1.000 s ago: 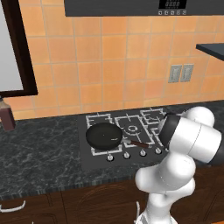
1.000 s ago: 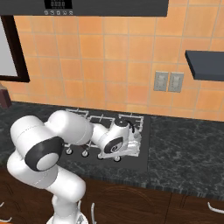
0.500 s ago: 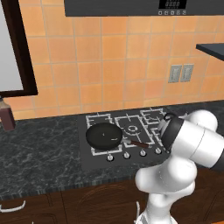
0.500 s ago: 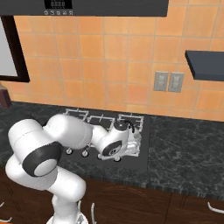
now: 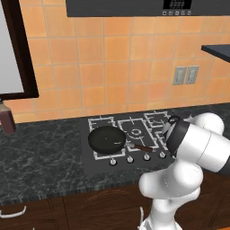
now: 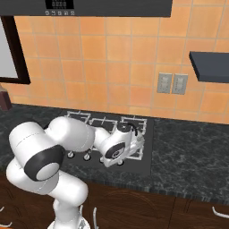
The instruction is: Pick the kettle from the counter and place it on a stove burner. Then turn the burner on.
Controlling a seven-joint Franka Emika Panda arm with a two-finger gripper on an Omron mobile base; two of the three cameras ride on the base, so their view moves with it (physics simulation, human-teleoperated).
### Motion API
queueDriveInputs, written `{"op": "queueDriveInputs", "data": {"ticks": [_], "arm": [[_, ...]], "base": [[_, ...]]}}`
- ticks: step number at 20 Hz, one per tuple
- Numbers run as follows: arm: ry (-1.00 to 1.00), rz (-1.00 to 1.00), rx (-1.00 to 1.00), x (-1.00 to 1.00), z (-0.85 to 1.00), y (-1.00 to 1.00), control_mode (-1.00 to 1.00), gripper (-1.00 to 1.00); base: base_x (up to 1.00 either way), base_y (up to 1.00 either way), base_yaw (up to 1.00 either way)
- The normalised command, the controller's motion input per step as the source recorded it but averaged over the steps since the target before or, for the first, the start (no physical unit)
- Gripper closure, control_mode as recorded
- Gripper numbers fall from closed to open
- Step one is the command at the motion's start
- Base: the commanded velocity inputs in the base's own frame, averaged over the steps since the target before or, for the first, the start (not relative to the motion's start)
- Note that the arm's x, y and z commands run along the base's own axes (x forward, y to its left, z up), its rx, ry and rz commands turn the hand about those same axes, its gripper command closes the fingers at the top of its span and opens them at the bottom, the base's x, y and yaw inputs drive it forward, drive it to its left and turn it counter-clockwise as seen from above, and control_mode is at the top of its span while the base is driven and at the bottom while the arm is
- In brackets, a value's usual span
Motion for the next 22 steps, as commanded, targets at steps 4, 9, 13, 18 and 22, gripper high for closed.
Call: {"op": "queueDriveInputs", "data": {"ticks": [4, 9, 13, 18, 22], "arm": [[0.0, 0.33, -0.13, 0.0, 0.09, 0.0, -1.0, 1.0], [0.0, 0.32, -0.13, -0.03, 0.12, 0.0, -1.0, 1.0], [-0.03, 0.16, -0.06, -0.09, 0.07, 0.0, -1.0, 1.0], [0.0, 0.0, 0.0, 0.0, 0.0, 0.0, -1.0, 1.0], [0.0, 0.0, 0.0, 0.01, 0.0, 0.0, -1.0, 1.0]], "base": [[0.0, 0.0, 0.0], [0.0, 0.0, 0.0], [0.0, 0.0, 0.0], [0.0, 0.0, 0.0], [0.0, 0.0, 0.0]]}}
